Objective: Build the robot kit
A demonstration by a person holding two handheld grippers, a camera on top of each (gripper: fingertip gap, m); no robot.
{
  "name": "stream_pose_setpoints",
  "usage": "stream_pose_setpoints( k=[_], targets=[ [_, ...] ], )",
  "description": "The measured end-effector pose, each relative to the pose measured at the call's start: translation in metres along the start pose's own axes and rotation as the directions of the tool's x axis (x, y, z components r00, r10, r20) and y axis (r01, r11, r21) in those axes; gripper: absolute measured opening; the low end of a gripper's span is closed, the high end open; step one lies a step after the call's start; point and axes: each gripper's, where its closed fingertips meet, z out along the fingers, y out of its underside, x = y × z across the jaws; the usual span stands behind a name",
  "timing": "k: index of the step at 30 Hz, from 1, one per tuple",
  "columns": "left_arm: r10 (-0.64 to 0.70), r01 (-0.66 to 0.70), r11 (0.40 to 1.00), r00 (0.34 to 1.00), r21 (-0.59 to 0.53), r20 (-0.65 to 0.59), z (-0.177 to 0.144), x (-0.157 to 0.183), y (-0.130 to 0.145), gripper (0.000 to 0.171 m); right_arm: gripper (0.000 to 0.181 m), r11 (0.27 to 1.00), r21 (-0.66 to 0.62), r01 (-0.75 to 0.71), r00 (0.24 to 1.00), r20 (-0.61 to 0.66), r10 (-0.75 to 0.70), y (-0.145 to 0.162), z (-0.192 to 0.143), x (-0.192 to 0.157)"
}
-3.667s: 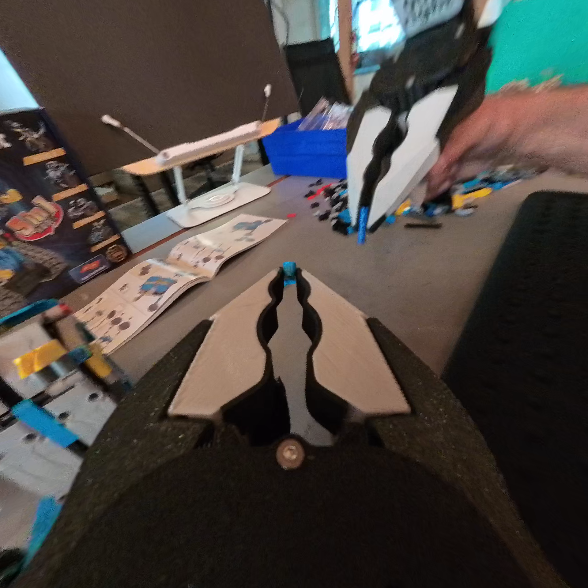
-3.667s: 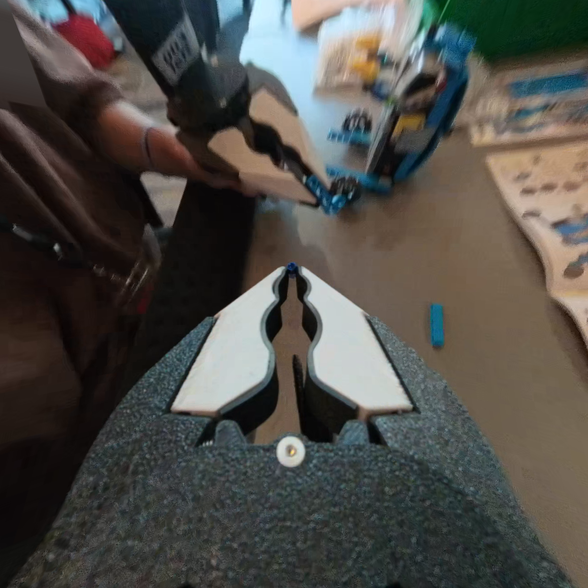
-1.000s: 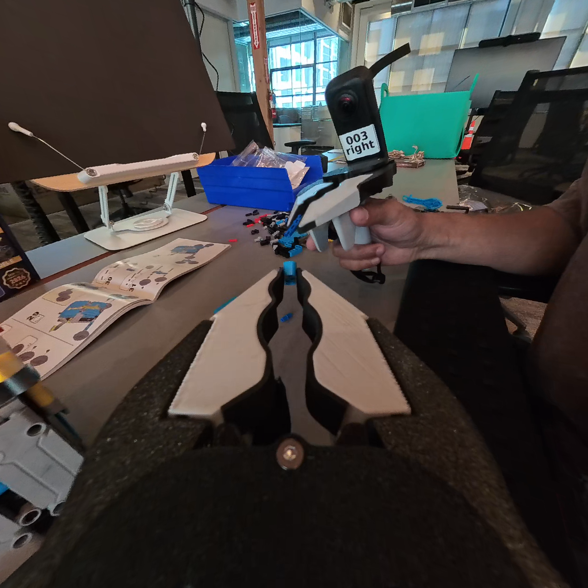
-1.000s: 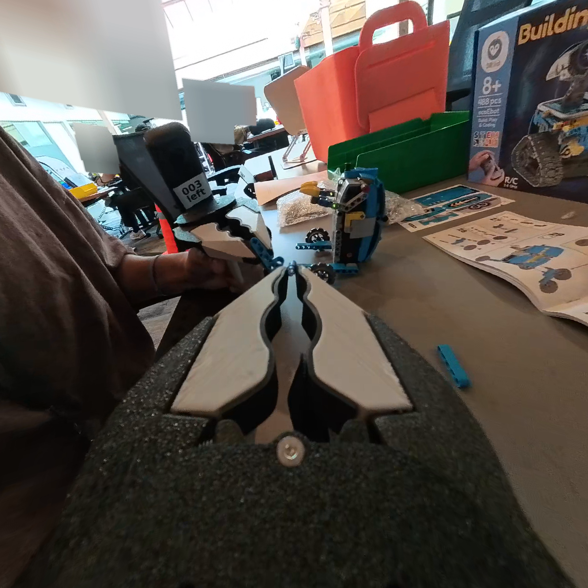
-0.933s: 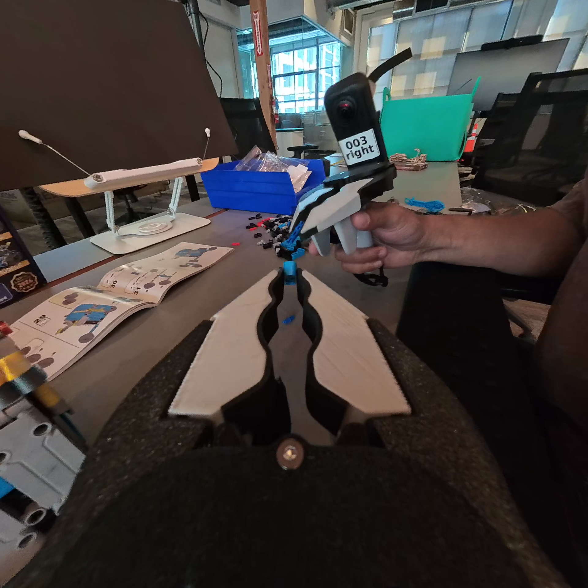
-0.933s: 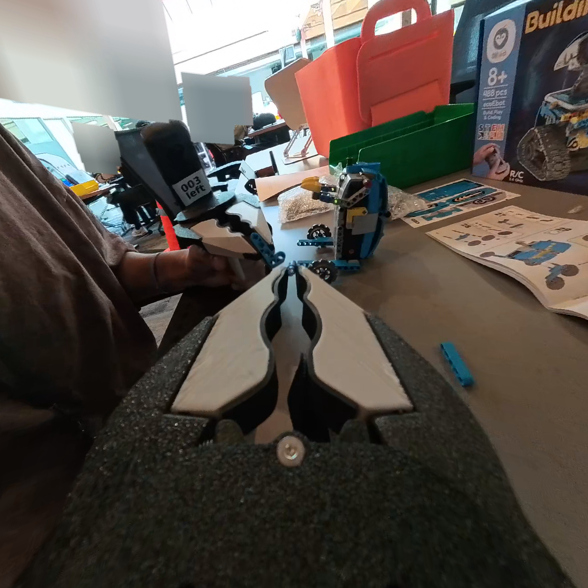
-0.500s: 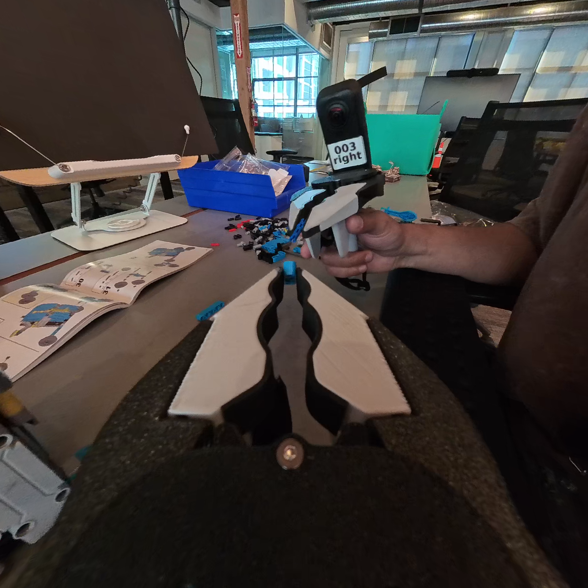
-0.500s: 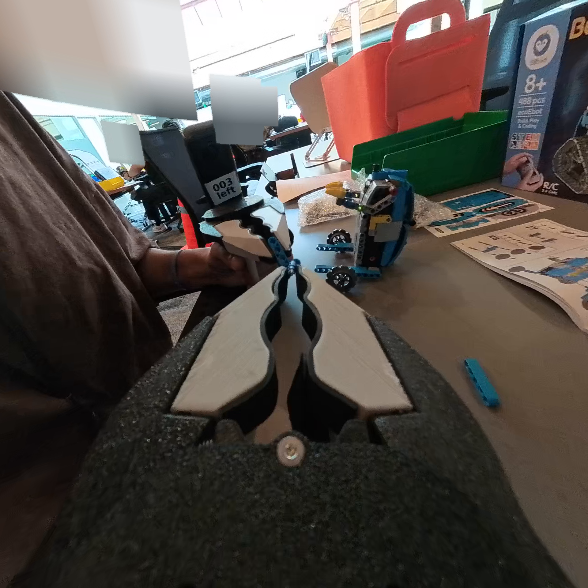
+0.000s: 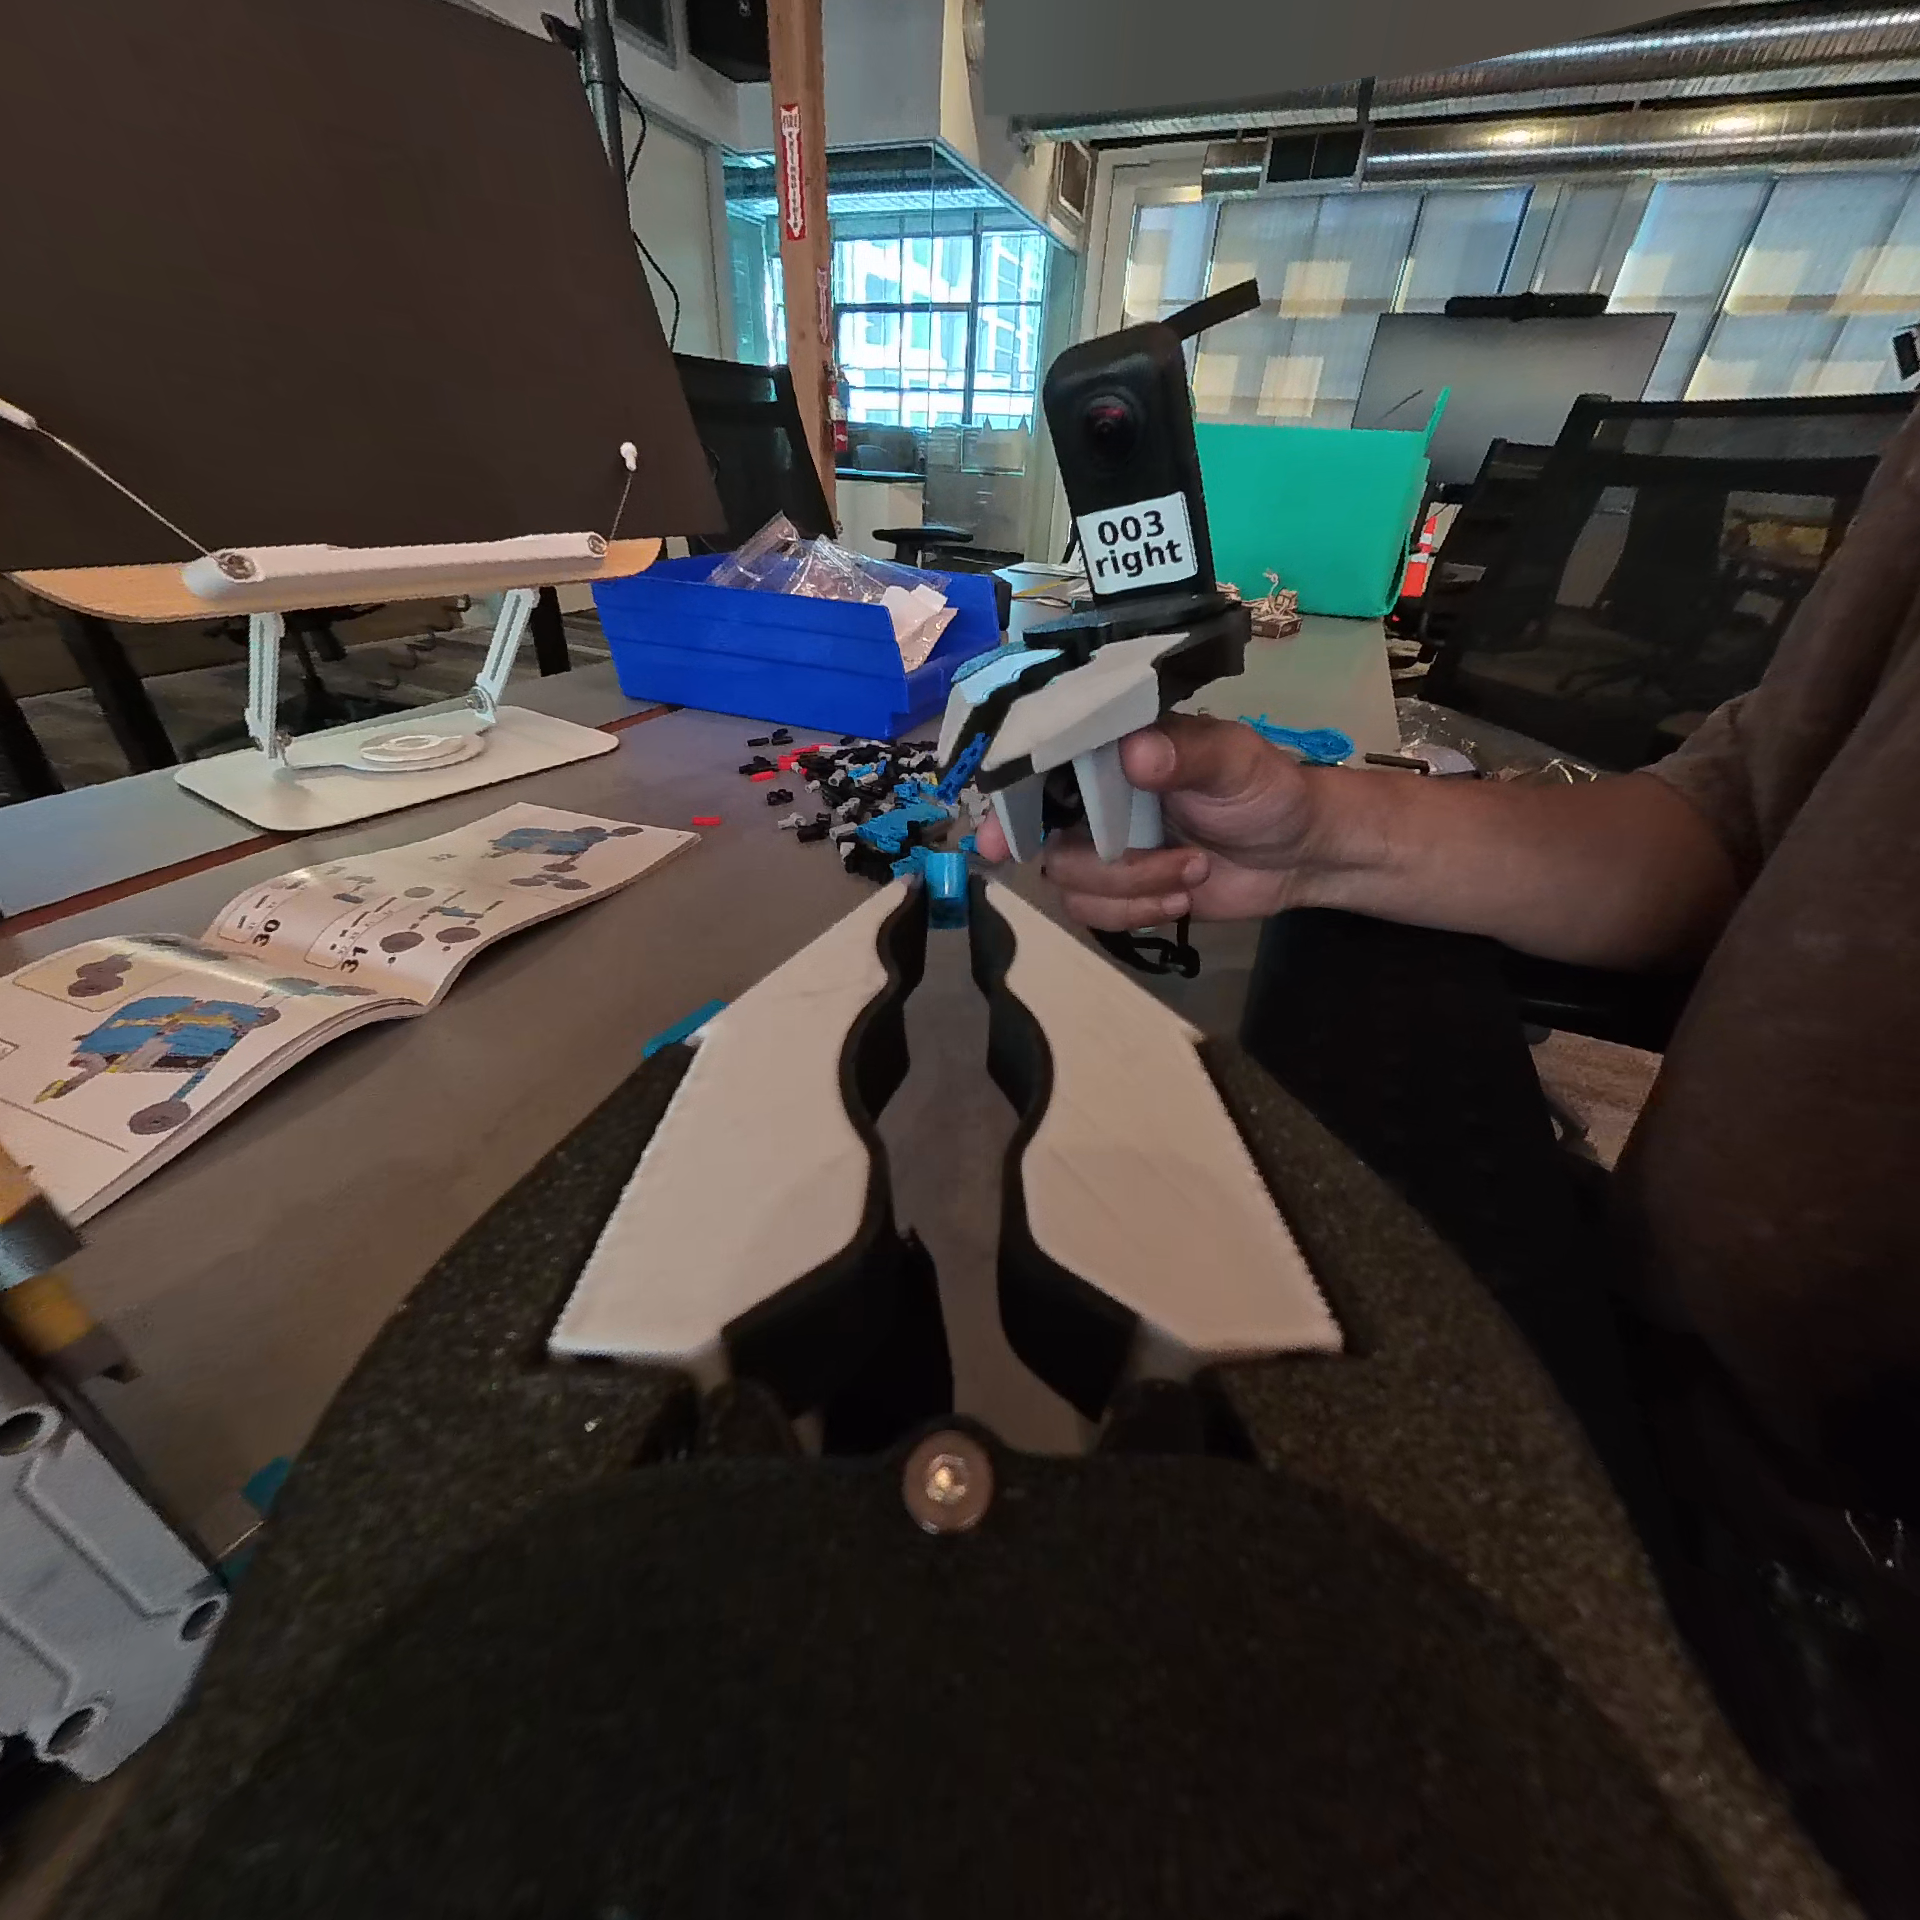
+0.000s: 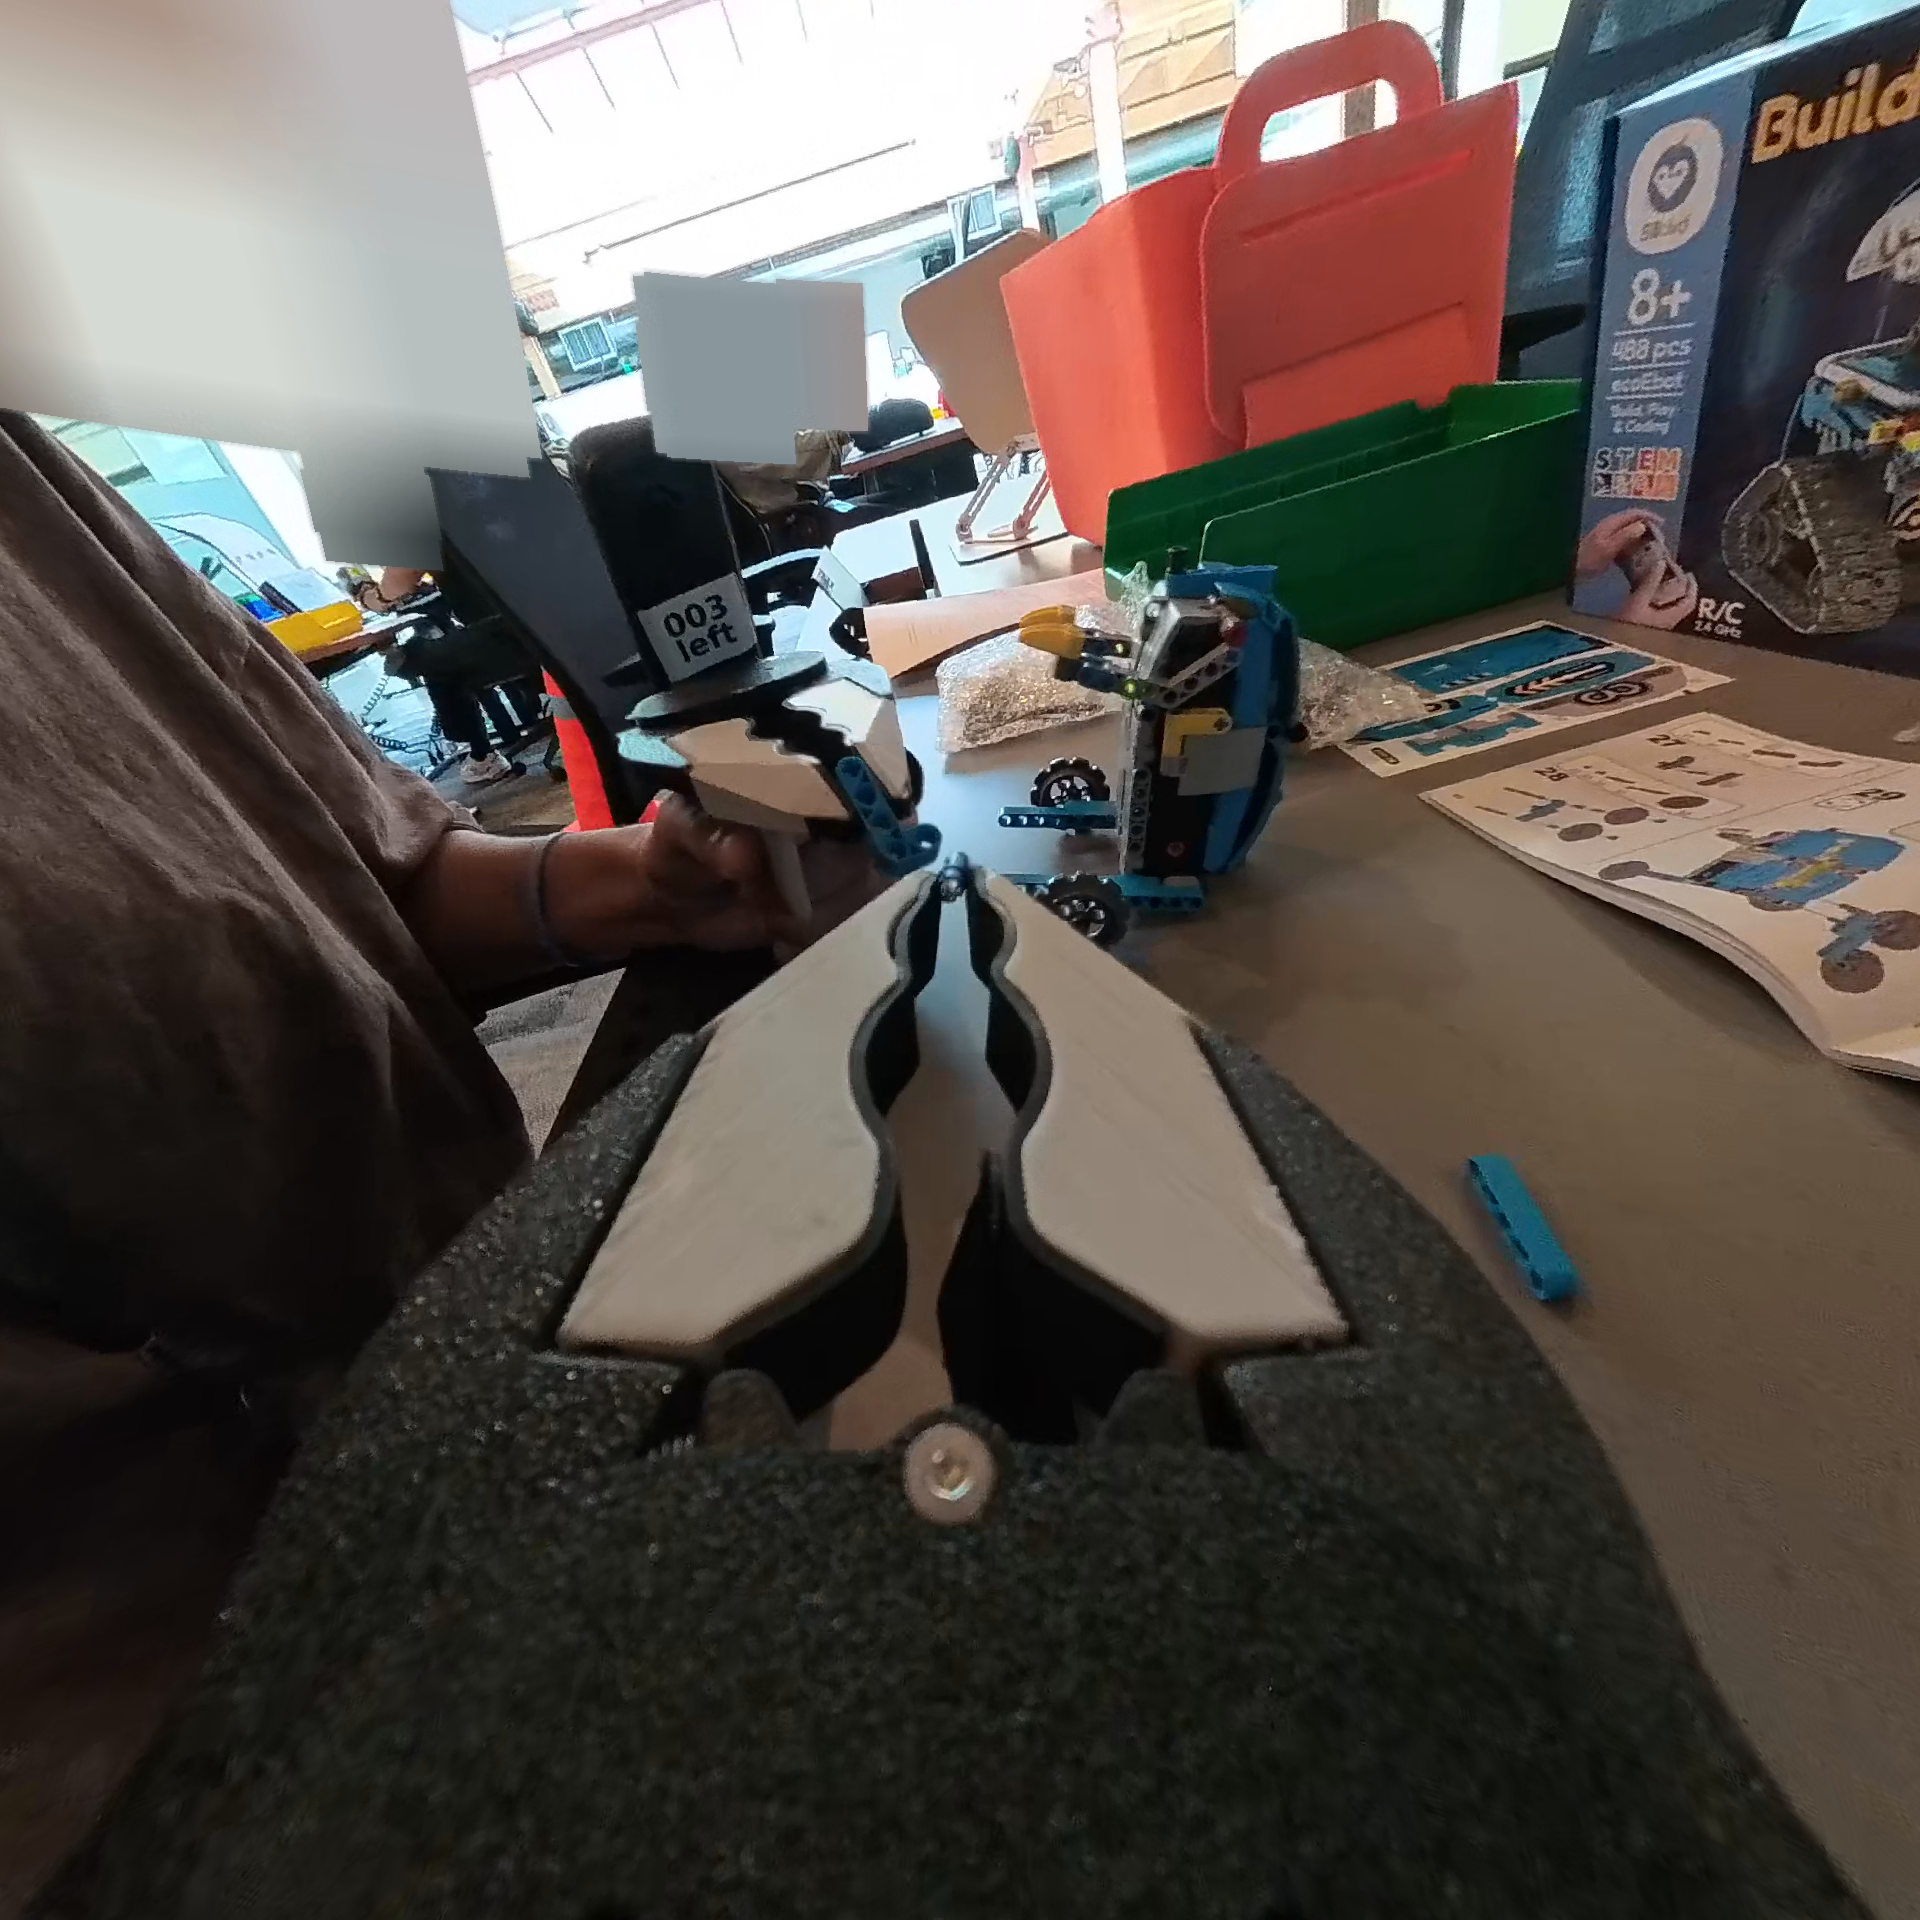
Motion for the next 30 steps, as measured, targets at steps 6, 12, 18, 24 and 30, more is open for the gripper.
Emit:
stream_pose_setpoints(
  k=[6,12,18,24,30],
  targets=[
    [0.022,-0.022,0.999,1.000,-0.035,0.004,0.0025,0.0019,0.0050,0.007,0.005,0.999,-0.023,0.025,0.999,0.025,-0.024,0.0037,0.0043,-0.0076],
    [0.037,-0.036,0.998,0.999,-0.053,0.014,0.0036,0.0013,0.0077,0.007,0.005,1.000,-0.027,0.015,0.999,0.028,-0.015,0.0047,0.0046,-0.0074],
    [0.034,-0.033,0.998,0.999,-0.052,0.019,0.0033,0.0002,0.0076,0.007,0.005,0.999,-0.033,0.013,1.000,0.028,-0.012,0.0059,0.0049,-0.0071],
    [0.042,-0.041,0.998,0.999,-0.054,0.026,0.0033,-0.0002,0.0078,0.007,0.005,0.999,-0.042,0.009,1.000,0.027,-0.008,0.0079,0.0054,-0.0061],
    [0.047,-0.046,0.997,0.999,-0.059,0.025,0.0037,0.0005,0.0085,0.007,0.004,0.999,-0.043,0.006,1.000,0.025,-0.005,0.0081,0.0051,-0.0056]
  ],
)
